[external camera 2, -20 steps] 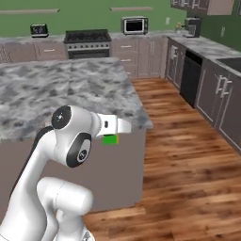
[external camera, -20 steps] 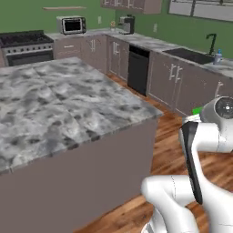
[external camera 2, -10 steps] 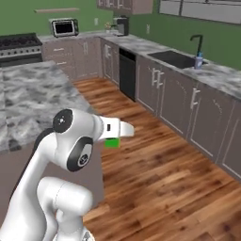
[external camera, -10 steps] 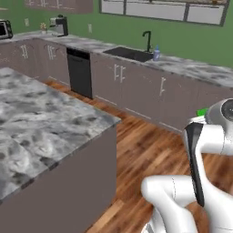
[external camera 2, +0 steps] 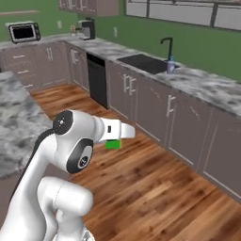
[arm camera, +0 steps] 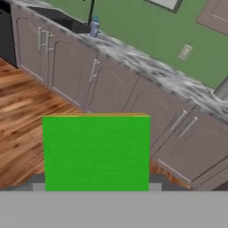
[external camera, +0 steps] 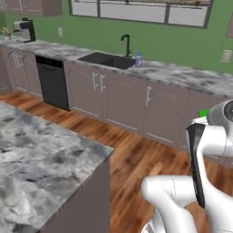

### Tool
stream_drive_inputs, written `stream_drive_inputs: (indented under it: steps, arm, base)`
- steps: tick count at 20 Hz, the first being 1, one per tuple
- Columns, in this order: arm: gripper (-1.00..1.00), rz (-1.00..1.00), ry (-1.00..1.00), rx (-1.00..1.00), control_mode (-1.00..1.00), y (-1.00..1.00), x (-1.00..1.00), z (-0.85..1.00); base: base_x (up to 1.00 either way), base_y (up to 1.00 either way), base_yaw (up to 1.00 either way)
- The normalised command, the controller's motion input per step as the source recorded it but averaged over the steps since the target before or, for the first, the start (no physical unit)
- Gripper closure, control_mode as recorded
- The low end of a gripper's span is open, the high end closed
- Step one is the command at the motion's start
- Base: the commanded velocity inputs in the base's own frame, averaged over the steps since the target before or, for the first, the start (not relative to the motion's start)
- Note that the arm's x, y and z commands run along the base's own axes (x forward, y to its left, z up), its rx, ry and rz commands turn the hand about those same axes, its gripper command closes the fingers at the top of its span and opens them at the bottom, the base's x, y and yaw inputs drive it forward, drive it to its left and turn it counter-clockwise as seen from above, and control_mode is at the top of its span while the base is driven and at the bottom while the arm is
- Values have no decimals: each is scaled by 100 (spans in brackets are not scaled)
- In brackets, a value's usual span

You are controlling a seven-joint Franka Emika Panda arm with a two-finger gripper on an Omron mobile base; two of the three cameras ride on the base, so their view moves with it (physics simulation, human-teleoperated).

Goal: Restock the sink supplies by placing the sponge and soap dispenser on the counter and next to the sink. Make sure the soap dispenser is upright.

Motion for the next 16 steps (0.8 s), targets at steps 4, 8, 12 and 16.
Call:
stream_drive_inputs:
  steps: [4, 8, 12, 16]
  arm:
    - [100, 0, 0, 0, 100, 0, 0, 0]
    - [100, 0, 0, 0, 100, 0, 0, 0]
    - [100, 0, 0, 0, 100, 0, 0, 0]
    - [100, 0, 0, 0, 100, 0, 0, 0]
  base:
    - [100, -26, -26]
    - [96, -37, -23]
    - [100, -19, -22]
    - [100, -2, -17]
